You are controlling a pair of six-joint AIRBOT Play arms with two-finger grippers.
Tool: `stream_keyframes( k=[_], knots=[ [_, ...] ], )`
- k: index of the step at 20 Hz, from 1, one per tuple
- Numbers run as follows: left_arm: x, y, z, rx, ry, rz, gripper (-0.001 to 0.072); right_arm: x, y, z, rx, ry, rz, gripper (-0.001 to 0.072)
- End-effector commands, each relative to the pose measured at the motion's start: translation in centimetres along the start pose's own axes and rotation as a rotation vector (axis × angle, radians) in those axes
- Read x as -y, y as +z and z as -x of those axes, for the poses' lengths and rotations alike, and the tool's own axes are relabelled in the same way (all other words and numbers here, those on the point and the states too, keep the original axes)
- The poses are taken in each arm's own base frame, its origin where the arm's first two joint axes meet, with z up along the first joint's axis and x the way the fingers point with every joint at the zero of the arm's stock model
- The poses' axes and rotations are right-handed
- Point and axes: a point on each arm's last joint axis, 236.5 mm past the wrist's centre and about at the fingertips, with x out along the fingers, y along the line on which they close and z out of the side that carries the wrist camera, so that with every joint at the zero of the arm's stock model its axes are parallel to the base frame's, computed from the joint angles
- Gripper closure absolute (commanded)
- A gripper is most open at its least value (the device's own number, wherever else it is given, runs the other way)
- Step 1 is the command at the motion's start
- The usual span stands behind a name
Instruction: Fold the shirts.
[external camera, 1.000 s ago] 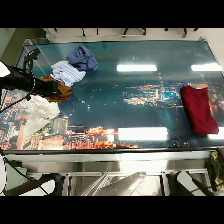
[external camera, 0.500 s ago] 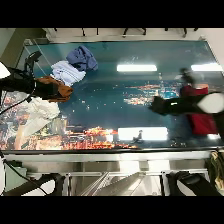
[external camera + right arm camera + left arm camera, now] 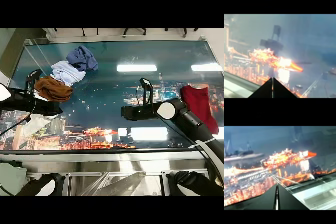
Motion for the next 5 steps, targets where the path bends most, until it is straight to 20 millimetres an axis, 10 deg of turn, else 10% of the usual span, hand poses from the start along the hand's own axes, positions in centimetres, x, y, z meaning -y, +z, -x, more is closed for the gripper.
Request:
stream_keyframes(
  k=[1, 5],
  knots=[
    [0.12, -0.8, 0.13, 0.003, 0.002, -0.001, 0.0684, 0.2, -0.28, -1.16, -0.017, -0.007, -0.005, 0.0685],
    [0.15, -1.15, 0.13, -0.012, 0.001, -0.001, 0.0683, 0.79, -0.53, -2.05, -0.037, -0.021, -0.014, 0.0685]
  ],
)
